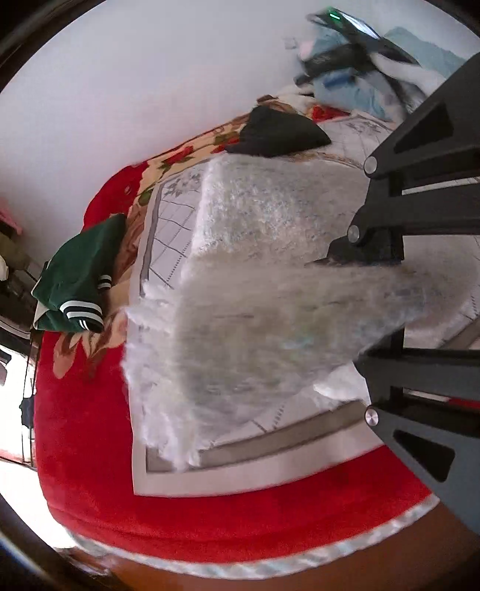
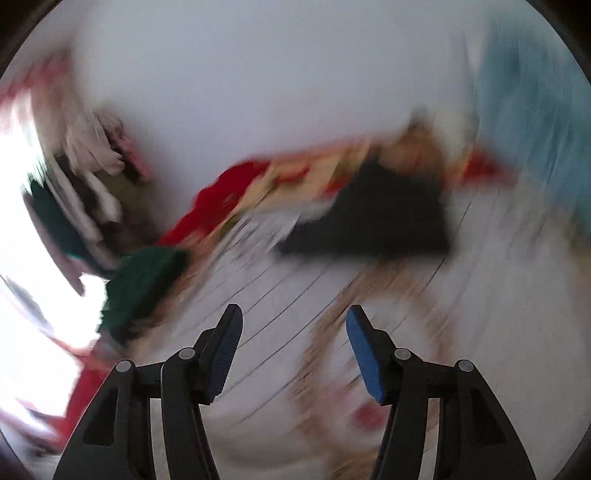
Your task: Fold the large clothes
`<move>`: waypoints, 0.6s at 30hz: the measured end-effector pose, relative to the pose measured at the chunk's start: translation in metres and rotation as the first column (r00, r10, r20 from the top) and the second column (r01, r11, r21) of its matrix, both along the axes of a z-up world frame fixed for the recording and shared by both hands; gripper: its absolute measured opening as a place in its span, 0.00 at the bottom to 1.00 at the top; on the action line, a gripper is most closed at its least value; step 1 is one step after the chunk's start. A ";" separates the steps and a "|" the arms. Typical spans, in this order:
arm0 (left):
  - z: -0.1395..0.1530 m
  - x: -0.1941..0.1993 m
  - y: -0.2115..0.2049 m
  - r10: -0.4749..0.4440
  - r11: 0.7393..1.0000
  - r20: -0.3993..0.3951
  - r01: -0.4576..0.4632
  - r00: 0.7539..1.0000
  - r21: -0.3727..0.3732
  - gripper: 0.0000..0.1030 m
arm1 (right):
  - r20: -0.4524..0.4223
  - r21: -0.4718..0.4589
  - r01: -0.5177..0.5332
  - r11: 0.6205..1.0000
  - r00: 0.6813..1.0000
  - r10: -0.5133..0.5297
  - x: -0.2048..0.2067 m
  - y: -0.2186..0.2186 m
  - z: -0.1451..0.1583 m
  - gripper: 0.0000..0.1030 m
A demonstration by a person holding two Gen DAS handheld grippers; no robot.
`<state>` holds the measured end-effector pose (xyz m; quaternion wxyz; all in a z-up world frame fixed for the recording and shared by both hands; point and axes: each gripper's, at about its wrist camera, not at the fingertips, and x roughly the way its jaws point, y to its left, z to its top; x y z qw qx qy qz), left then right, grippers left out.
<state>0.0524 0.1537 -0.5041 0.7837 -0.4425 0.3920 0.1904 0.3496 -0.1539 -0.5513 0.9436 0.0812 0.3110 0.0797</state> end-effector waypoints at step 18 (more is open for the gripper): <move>-0.087 -0.035 0.018 0.097 0.958 -0.093 -0.118 0.991 -0.261 0.67 | -0.680 0.561 -0.150 0.814 0.477 0.557 -0.022 -0.013 -0.168 0.82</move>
